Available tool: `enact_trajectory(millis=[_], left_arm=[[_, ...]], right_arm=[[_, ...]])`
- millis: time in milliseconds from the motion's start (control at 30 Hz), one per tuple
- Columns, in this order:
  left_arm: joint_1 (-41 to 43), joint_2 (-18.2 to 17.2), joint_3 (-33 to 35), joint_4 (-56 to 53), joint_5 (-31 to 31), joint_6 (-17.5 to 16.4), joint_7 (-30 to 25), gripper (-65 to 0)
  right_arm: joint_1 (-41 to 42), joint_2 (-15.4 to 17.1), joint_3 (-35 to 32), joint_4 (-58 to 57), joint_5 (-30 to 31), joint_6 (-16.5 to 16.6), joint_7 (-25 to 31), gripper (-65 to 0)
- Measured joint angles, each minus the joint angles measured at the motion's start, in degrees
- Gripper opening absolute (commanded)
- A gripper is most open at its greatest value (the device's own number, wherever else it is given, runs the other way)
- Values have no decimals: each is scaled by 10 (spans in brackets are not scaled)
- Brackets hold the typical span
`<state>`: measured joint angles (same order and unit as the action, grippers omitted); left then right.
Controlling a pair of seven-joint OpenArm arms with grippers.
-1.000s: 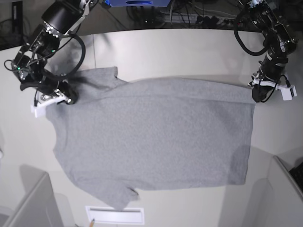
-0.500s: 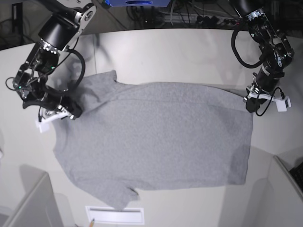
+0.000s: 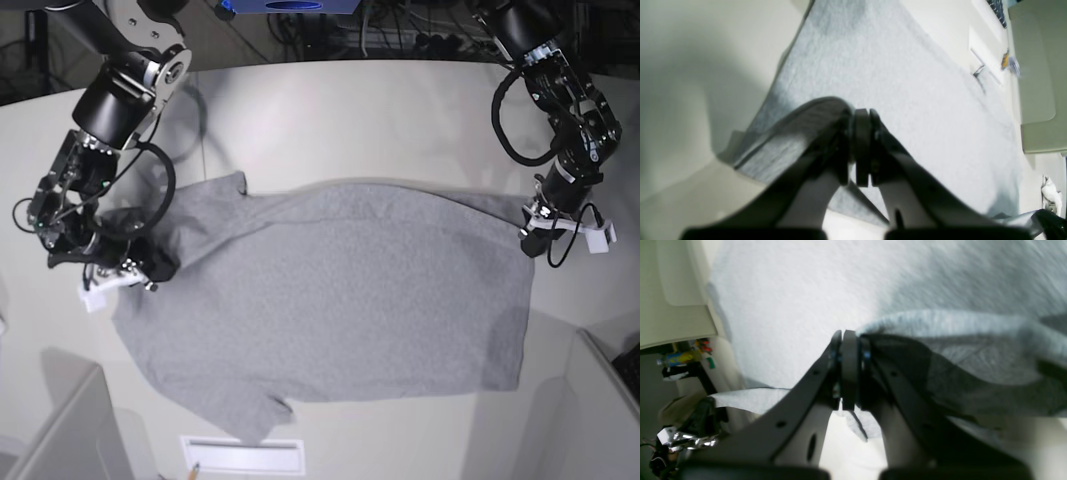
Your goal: Fold the T-shirt properly
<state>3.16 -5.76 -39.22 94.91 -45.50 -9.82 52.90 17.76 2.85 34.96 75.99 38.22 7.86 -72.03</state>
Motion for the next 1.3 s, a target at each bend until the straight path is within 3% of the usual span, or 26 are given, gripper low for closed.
enact_trajectory(millis=[100,267,367,567,867,1000,1133,1300], left_arm=[[0,2,0,-18,2,24,0,-650],[-5,2,-1,-18,2,24,1,-650],[-16,1,-1,-30,4,23,-7,-650],[-33,2,-2,-37,26,24,0,-650],[-40,2,-2,-37,25,24,-1,-650],[-40,8,-42,-37,21,24,3,-650],[-41,5,-56,-37,22,26,3,-650],[-53,7,-54,-58,20,24,1,-650]], right_arm=[[12,9,-1,-21,-23,0,0,-650],[28,11,-31,-60,-63,0,27,-650],[41,7,-67,-77,-61,0,50,-650],[49,10,-67,-94,-63,0,59,-650],[51,9,-62,-93,-56,0,58,-650],[45,10,-62,-74,-4,-1,47,-650],[46,22,-62,-76,1,-2,50,-650],[52,22,-62,-83,4,-42,73,-650]])
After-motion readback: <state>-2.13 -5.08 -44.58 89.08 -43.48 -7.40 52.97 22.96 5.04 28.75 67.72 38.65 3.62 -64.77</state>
